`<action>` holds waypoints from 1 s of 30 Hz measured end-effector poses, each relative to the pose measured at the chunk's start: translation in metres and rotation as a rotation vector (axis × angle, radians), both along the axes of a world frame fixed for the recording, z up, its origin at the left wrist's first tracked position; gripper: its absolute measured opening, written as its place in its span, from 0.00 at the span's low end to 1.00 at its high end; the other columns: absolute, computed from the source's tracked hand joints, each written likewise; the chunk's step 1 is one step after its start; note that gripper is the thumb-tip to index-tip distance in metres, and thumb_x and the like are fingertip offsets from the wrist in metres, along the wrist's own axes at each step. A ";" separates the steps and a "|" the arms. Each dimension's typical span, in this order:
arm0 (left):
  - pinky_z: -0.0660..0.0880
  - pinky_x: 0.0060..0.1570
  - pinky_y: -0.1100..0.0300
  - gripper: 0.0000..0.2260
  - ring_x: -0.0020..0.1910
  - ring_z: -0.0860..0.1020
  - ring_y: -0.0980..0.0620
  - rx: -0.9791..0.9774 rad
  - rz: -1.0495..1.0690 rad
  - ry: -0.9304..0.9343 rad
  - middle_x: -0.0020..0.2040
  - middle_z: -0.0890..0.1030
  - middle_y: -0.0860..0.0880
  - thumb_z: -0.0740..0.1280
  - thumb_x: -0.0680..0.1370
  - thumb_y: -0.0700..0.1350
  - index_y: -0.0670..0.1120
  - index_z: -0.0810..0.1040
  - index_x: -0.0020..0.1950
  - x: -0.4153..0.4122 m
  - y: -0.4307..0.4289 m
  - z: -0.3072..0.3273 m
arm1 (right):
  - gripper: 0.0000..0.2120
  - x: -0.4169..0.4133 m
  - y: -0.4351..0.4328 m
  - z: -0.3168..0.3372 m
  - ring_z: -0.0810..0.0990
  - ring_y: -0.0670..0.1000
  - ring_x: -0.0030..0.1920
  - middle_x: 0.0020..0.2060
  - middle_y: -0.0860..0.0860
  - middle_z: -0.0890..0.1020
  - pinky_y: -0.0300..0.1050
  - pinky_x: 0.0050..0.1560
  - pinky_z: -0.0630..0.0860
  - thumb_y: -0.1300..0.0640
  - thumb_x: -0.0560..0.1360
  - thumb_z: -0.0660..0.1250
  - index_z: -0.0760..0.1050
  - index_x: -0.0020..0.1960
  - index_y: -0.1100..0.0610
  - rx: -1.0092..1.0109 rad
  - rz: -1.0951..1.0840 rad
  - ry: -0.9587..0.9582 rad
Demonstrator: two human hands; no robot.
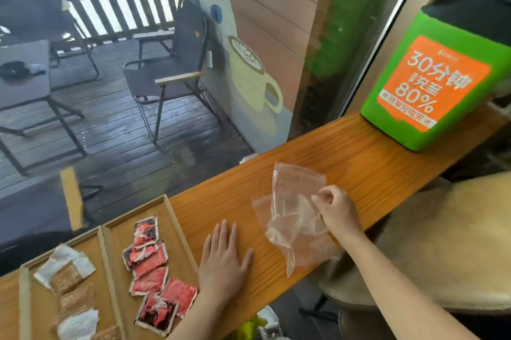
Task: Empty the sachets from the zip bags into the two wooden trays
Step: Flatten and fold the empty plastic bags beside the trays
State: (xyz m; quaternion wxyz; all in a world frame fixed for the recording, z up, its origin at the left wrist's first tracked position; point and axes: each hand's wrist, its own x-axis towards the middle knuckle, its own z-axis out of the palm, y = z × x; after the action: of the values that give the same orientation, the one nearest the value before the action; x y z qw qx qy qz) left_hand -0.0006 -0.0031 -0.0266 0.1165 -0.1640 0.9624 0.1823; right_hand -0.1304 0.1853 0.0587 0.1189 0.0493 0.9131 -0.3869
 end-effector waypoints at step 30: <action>0.23 0.62 0.57 0.34 0.73 0.32 0.51 -0.060 -0.036 -0.045 0.76 0.36 0.49 0.34 0.71 0.67 0.52 0.34 0.74 -0.002 -0.001 -0.013 | 0.10 -0.015 0.001 -0.025 0.80 0.53 0.39 0.41 0.58 0.81 0.46 0.37 0.77 0.63 0.67 0.74 0.73 0.42 0.65 -0.072 0.156 -0.537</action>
State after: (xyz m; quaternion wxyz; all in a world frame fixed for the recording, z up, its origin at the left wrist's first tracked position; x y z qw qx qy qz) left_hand -0.0031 -0.0037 -0.0397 0.1363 -0.1542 0.9674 0.1474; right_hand -0.1456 0.1858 0.0341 0.3878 0.0752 0.8356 -0.3817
